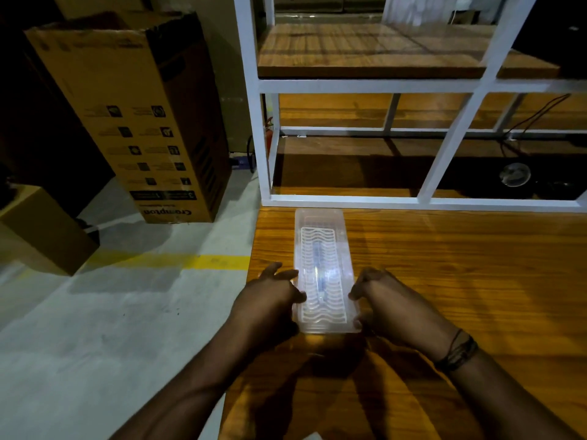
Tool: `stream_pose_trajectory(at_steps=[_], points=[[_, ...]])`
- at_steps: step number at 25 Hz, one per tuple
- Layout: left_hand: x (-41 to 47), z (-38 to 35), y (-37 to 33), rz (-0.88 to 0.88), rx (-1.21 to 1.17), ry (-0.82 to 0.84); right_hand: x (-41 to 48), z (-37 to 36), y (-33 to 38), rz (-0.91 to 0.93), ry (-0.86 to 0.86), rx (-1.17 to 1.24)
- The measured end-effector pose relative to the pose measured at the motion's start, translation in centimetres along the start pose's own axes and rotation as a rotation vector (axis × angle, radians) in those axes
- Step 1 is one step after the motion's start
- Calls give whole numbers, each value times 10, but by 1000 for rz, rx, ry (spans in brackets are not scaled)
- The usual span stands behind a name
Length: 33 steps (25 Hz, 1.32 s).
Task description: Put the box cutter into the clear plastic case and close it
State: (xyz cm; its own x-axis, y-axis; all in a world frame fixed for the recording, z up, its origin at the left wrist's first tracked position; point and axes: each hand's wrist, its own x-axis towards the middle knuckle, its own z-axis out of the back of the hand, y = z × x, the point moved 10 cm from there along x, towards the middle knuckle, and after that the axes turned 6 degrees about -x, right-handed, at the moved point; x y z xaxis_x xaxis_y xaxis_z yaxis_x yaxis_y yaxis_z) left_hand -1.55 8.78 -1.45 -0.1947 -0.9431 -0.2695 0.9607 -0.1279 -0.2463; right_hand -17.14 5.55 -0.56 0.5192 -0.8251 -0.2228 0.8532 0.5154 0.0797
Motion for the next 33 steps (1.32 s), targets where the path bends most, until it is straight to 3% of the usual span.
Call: stream_pose_trajectory(at_steps=[6, 11, 16, 24, 31, 33], points=[[-2, 13, -20, 22, 38, -160, -1, 1, 7, -93, -10, 7], [15, 13, -14, 144, 55, -119, 1, 4, 12, -104, 7, -42], [18, 21, -22, 39, 89, -127, 5, 6, 17, -28, 38, -6], [38, 9, -20, 0, 111, 99, 40, -13, 12, 0, 258, -75], [48, 18, -12, 29, 52, 90, 55, 7, 12, 18, 197, -58], [53, 20, -9, 49, 39, 162, 62, 9, 9, 6, 235, -50]])
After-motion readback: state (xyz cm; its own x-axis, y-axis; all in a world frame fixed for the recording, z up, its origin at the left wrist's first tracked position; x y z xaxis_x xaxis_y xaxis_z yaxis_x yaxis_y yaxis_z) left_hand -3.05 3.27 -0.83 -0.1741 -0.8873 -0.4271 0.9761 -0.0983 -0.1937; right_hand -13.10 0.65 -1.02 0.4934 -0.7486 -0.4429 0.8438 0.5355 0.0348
